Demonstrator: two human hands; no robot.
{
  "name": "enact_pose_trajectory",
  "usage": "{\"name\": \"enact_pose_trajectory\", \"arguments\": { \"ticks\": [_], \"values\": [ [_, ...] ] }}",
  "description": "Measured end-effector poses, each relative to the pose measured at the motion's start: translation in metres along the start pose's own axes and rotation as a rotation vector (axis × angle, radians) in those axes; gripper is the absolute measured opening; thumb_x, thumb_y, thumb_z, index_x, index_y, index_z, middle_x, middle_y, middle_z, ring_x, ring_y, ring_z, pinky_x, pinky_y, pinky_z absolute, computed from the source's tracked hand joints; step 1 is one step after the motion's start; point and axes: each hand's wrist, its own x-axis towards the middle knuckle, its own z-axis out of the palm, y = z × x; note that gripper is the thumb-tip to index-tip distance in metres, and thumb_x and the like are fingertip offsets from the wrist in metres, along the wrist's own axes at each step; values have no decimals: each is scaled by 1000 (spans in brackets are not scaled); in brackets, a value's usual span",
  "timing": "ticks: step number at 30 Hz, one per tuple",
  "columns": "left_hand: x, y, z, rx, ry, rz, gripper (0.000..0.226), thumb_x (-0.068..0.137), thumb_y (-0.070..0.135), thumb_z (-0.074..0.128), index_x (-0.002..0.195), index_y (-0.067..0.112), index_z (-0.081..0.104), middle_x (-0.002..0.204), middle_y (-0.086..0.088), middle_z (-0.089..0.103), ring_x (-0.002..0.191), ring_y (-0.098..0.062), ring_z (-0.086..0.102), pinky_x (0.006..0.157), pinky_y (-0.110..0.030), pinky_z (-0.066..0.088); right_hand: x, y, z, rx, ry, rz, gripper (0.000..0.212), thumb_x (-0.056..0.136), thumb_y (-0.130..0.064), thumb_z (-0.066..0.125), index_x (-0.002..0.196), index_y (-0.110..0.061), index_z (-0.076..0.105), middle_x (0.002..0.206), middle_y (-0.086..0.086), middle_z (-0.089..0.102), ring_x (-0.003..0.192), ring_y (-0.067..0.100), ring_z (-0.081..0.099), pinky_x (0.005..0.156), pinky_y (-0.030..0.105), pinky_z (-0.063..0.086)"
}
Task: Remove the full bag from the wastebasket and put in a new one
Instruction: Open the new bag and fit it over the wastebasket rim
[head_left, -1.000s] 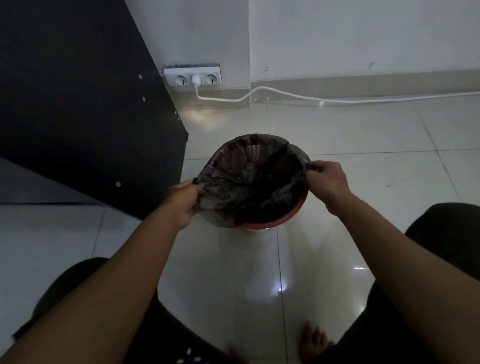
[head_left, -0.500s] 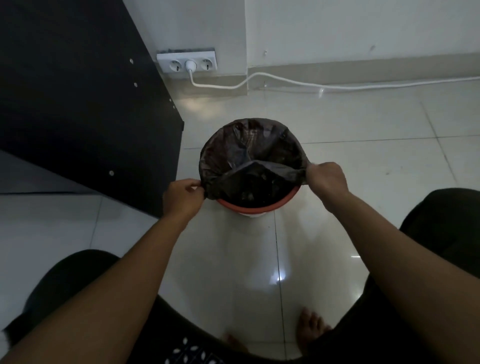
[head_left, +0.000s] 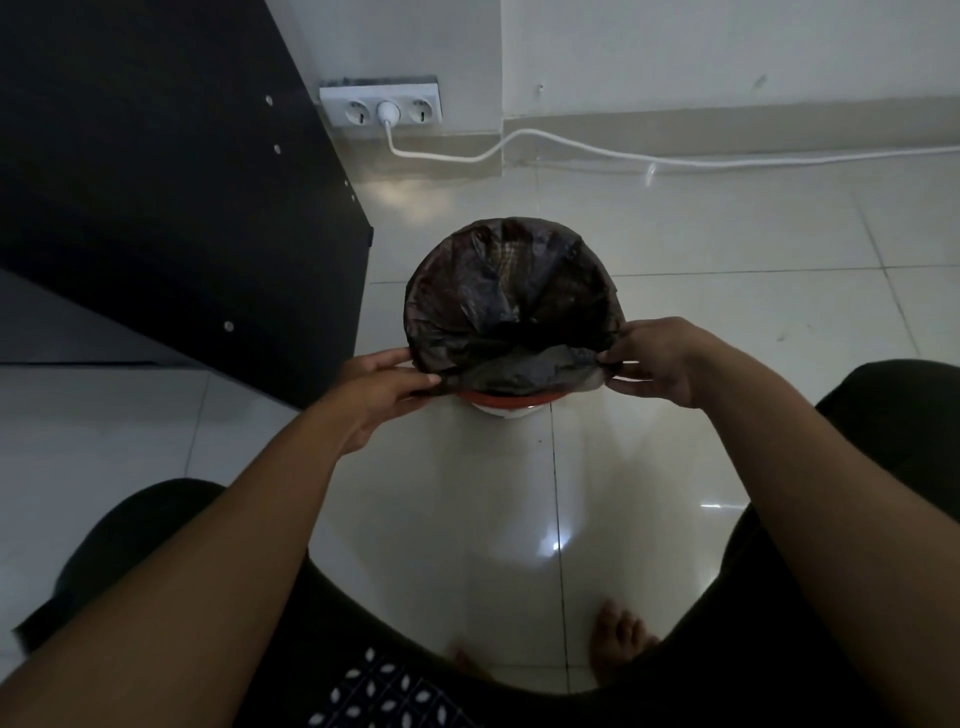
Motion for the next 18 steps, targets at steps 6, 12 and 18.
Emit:
{"name": "enact_pose_trajectory", "arguments": {
  "ticks": [6,12,18],
  "values": [
    [7,-14,-7,258,116,108,60,75,-6,78,130,8,59,92,-11,71,84,-20,68,71,-27,57,-5,-3,-4,-63,-10,-2,29,88,11,58,112,0,68,102,11,69,85,21,66,66,29,57],
    [12,-27,13,647,432,405,31,71,7,80,88,17,56,84,-3,60,78,-22,58,58,-24,38,-5,-2,0,-90,80,-56,31,85,15,59,105,-9,65,94,10,68,76,20,66,62,29,55],
    [13,-22,20,613,442,276,14,77,-1,69,76,13,67,78,-6,68,73,-23,63,62,-25,51,5,12,14,-208,313,-120,30,79,-2,60,103,-13,74,106,14,69,75,26,66,66,36,62]
  ]
}}
